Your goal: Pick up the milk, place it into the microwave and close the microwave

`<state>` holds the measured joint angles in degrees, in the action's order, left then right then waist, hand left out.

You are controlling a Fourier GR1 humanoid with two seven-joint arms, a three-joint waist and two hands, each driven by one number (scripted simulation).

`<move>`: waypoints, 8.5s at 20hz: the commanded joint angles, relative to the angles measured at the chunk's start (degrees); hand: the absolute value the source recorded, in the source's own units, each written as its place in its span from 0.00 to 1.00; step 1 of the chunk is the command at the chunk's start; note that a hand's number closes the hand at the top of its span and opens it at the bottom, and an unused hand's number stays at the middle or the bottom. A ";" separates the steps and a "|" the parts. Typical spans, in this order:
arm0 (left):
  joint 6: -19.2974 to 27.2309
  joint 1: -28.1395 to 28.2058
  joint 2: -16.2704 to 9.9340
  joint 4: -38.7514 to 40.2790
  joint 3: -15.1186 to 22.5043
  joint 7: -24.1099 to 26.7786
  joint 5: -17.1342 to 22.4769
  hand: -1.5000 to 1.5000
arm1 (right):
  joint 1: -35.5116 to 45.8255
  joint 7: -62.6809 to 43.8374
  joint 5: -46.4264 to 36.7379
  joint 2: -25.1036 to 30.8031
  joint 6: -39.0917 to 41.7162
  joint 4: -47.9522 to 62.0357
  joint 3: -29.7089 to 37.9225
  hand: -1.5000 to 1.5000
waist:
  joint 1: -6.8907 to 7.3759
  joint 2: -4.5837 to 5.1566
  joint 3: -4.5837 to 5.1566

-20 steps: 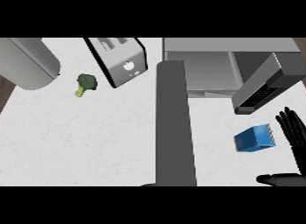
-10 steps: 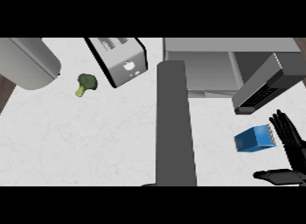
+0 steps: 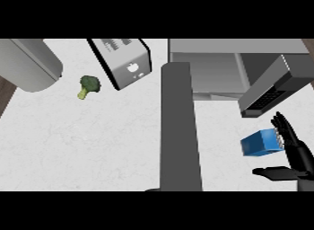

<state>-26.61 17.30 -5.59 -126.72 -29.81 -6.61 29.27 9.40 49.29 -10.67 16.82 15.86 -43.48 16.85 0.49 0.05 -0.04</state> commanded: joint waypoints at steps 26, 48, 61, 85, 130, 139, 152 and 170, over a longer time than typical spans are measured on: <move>-4.15 -0.54 1.34 3.09 -1.60 1.08 0.58 0.00 | 11.43 16.34 1.36 -6.69 -13.08 17.00 0.51 1.00 | 0.24 0.13 -0.04; -10.58 0.70 -1.07 8.84 -9.87 2.87 4.33 0.00 | 14.52 -15.45 -0.18 -16.59 -24.95 -14.85 -11.44 1.00 | -0.02 -0.08 0.06; -9.63 -1.77 -0.96 8.77 -7.89 1.55 2.31 0.00 | 40.50 -17.04 -9.52 -12.78 -40.57 17.74 -7.19 1.00 | 2.35 0.87 -0.01; -7.43 -10.11 -2.74 12.99 -4.36 0.42 0.37 0.00 | 49.25 -14.36 -15.57 -0.98 -61.80 36.05 -4.54 1.00 | 6.89 3.76 -0.29; -15.02 -13.19 3.01 15.76 15.01 0.31 -10.54 1.00 | 38.39 3.87 -0.39 -8.89 -22.55 34.84 7.85 0.00 | 0.65 0.43 -0.05; -9.80 -12.76 5.54 13.59 23.32 -4.29 -11.60 1.00 | 27.31 6.53 1.89 -9.96 -15.35 27.58 5.70 0.00 | -0.85 -0.23 0.06; -2.58 -19.25 5.59 21.37 38.61 4.00 -27.20 1.00 | 1.14 5.00 3.24 -11.54 -9.30 3.37 -1.07 0.00 | -2.79 -0.54 0.18; 23.63 -38.82 5.58 67.56 62.34 27.43 -37.97 1.00 | -24.28 -2.96 9.19 -7.90 2.23 -37.31 -6.13 0.00 | -4.18 0.31 0.26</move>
<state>-10.31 -16.73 -0.23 -70.21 28.48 15.46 -9.05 -11.42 48.14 -3.25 8.31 14.71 -73.23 11.90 -2.97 0.06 0.17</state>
